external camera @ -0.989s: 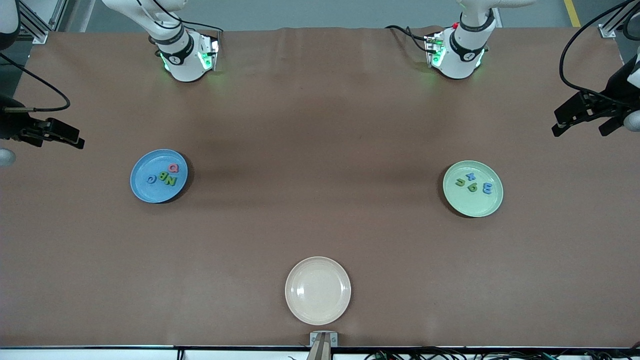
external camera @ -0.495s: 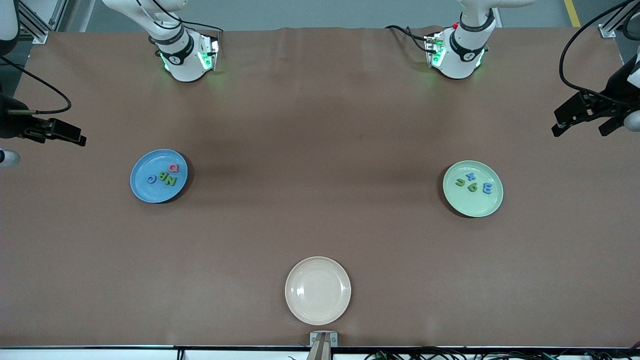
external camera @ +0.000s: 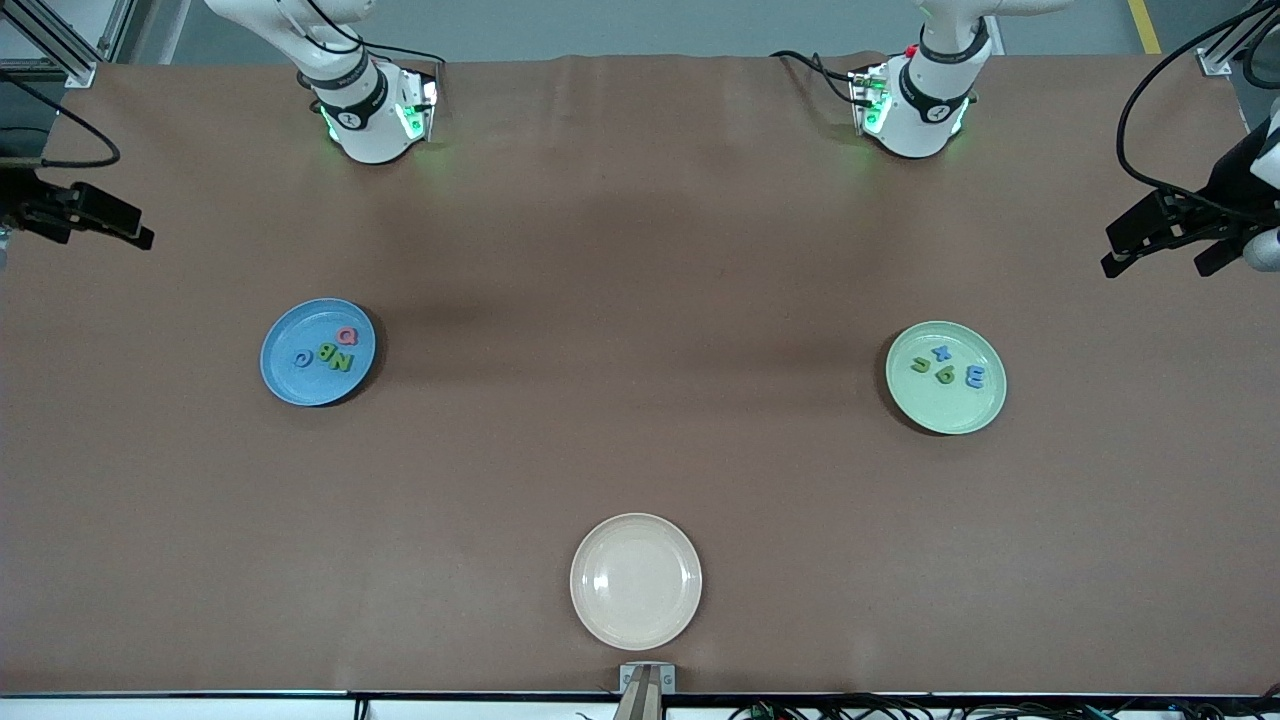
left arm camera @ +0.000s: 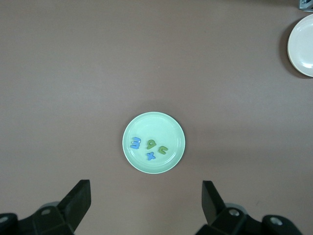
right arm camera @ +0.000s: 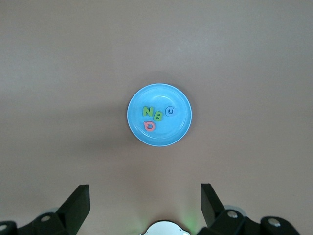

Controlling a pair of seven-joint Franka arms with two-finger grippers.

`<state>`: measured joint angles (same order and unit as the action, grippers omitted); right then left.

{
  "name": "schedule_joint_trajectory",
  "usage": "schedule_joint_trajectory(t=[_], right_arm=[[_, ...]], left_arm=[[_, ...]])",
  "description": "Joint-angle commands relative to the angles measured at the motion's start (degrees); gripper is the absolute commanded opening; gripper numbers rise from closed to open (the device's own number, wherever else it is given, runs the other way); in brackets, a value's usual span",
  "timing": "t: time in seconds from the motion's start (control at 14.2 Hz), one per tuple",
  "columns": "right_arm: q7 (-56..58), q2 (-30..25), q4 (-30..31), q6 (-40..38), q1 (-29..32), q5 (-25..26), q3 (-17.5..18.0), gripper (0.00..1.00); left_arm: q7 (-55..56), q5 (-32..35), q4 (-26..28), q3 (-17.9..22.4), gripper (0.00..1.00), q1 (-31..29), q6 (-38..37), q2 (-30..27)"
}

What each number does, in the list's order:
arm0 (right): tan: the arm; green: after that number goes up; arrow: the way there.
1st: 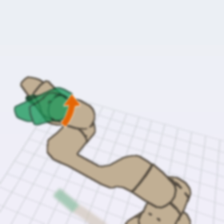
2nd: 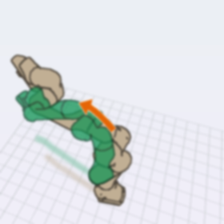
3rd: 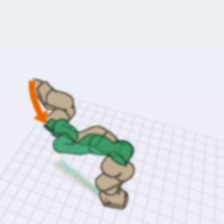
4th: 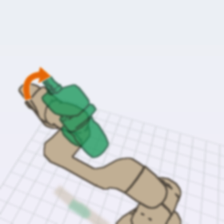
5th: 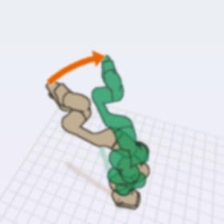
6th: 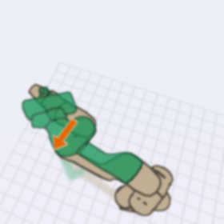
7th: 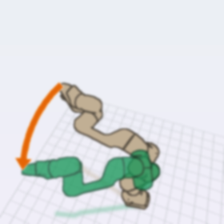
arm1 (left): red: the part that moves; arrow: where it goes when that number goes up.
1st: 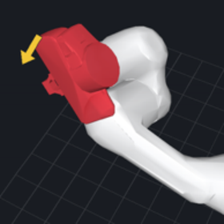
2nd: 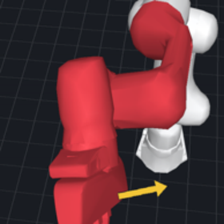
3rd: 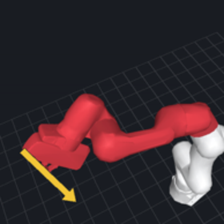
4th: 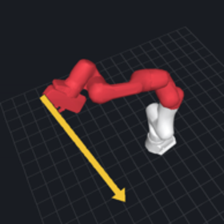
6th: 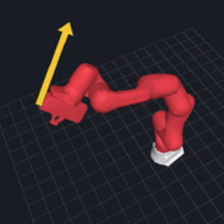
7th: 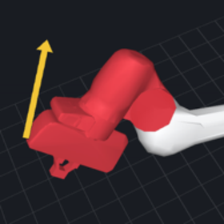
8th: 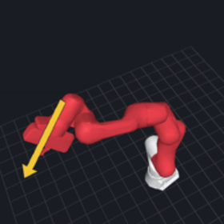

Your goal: Sort uppercase to blue plate, lowercase to green plate

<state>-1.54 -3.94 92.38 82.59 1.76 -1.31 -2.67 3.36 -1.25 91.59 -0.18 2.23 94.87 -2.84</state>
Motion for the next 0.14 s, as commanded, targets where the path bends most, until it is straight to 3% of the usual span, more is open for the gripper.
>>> schedule_joint_trajectory(t=[0.0,0.07], right_arm=[[-0.13,-2.38,1.84,0.21,0.97,0.16,0.91,1.00],[-0.13,-2.47,1.75,0.21,0.97,0.16,0.91,1.00]], left_arm=[[0.50,-0.50,-1.15,0.01,1.00,-0.12,-0.57,0.38],[0.50,-0.50,-1.15,0.01,1.00,-0.12,-0.57,0.38]])
